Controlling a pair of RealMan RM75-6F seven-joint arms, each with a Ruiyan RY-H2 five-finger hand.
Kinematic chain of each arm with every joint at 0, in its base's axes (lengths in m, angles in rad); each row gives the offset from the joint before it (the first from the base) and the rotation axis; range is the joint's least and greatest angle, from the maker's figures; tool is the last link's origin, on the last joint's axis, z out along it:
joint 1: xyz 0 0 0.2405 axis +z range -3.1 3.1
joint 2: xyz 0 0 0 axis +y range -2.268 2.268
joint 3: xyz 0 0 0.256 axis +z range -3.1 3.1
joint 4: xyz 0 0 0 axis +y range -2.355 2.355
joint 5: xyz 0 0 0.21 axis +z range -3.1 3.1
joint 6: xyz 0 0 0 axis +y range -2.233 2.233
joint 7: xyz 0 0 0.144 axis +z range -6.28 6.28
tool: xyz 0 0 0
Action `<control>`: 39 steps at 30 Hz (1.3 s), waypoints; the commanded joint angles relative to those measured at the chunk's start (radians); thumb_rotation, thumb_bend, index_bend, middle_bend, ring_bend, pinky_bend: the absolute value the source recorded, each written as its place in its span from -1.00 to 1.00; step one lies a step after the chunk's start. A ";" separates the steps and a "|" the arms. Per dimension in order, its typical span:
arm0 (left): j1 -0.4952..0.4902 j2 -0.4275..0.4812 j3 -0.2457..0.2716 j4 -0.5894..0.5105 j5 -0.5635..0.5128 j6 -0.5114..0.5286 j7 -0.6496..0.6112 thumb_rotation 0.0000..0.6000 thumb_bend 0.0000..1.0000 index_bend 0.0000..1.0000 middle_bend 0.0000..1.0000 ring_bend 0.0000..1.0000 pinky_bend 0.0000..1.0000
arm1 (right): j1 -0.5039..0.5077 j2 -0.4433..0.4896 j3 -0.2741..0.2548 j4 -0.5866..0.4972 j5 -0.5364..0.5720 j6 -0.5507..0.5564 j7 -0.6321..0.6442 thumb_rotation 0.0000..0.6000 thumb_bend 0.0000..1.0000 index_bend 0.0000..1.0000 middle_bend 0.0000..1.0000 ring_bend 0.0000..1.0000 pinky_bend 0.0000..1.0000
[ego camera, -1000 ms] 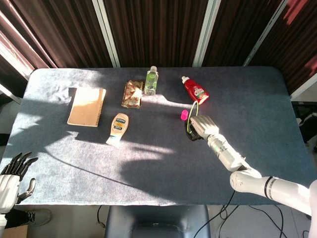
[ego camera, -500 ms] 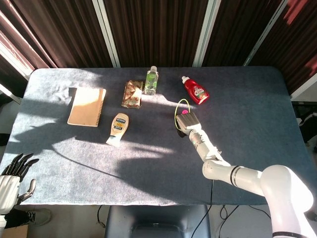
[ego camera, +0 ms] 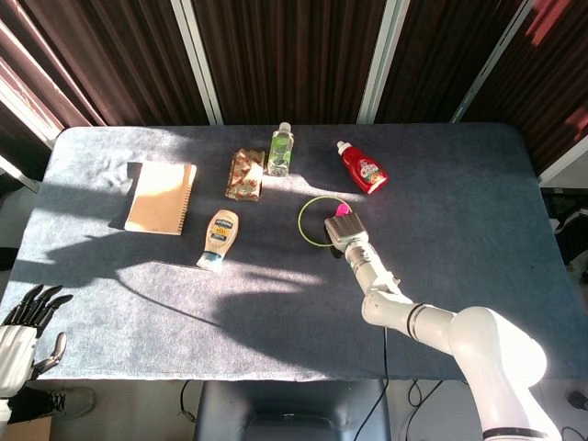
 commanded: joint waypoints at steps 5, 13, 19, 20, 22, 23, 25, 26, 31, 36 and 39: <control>-0.001 -0.001 0.000 -0.001 -0.001 -0.002 0.005 1.00 0.05 -0.60 -0.78 -0.96 -0.55 | -0.006 0.023 -0.007 -0.047 -0.013 0.029 -0.006 1.00 -0.01 0.46 0.86 1.00 1.00; -0.005 -0.005 0.001 0.000 0.003 -0.006 0.014 1.00 0.05 -0.60 -0.78 -0.96 -0.55 | -0.009 0.243 -0.083 -0.485 -0.022 0.273 -0.140 1.00 -0.80 -0.71 0.53 0.75 0.68; -0.013 -0.009 -0.002 0.000 -0.006 -0.023 0.028 1.00 0.05 -0.60 -0.78 -0.96 -0.55 | 0.010 0.383 -0.131 -0.801 0.057 0.492 -0.279 1.00 -0.95 -1.00 -0.27 -0.06 0.17; -0.015 -0.009 -0.002 0.001 -0.007 -0.026 0.030 1.00 0.05 -0.60 -0.78 -0.96 -0.55 | 0.003 0.404 -0.133 -0.840 0.043 0.516 -0.278 1.00 -0.96 -1.00 -0.36 -0.16 0.16; -0.018 -0.010 -0.004 0.001 -0.011 -0.030 0.030 1.00 0.05 -0.60 -0.77 -0.96 -0.55 | -0.026 0.456 -0.140 -0.929 -0.022 0.571 -0.255 1.00 -0.96 -1.00 -0.53 -0.36 0.12; -0.018 -0.010 -0.005 0.001 -0.012 -0.031 0.030 1.00 0.05 -0.60 -0.77 -0.96 -0.55 | -0.043 0.479 -0.148 -0.967 -0.061 0.596 -0.243 1.00 -0.96 -1.00 -0.58 -0.42 0.08; -0.019 -0.009 -0.005 0.002 -0.016 -0.034 0.027 1.00 0.05 -0.60 -0.77 -0.96 -0.55 | -0.104 0.522 -0.181 -1.039 -0.200 0.680 -0.205 1.00 -0.96 -1.00 -0.62 -0.48 0.03; -0.019 -0.008 -0.005 0.002 -0.018 -0.034 0.023 1.00 0.05 -0.60 -0.77 -0.96 -0.55 | -0.140 0.533 -0.202 -1.060 -0.277 0.723 -0.183 1.00 -0.97 -1.00 -0.62 -0.48 0.02; -0.015 -0.007 -0.011 0.005 -0.024 -0.022 0.011 1.00 0.05 -0.60 -0.77 -0.96 -0.55 | -0.384 0.553 -0.364 -1.037 -0.692 0.921 -0.026 1.00 -0.96 -1.00 -0.65 -0.62 -0.21; -0.011 -0.011 -0.015 0.005 -0.029 -0.011 0.014 1.00 0.05 -0.59 -0.77 -0.96 -0.55 | -0.578 0.567 -0.457 -0.937 -0.862 0.968 0.166 1.00 -0.96 -1.00 -0.80 -0.85 -0.57; -0.011 -0.014 -0.018 0.004 -0.035 -0.013 0.023 1.00 0.05 -0.59 -0.77 -0.96 -0.55 | -0.671 0.554 -0.466 -0.851 -0.940 0.996 0.274 1.00 -0.97 -1.00 -0.90 -0.97 -0.72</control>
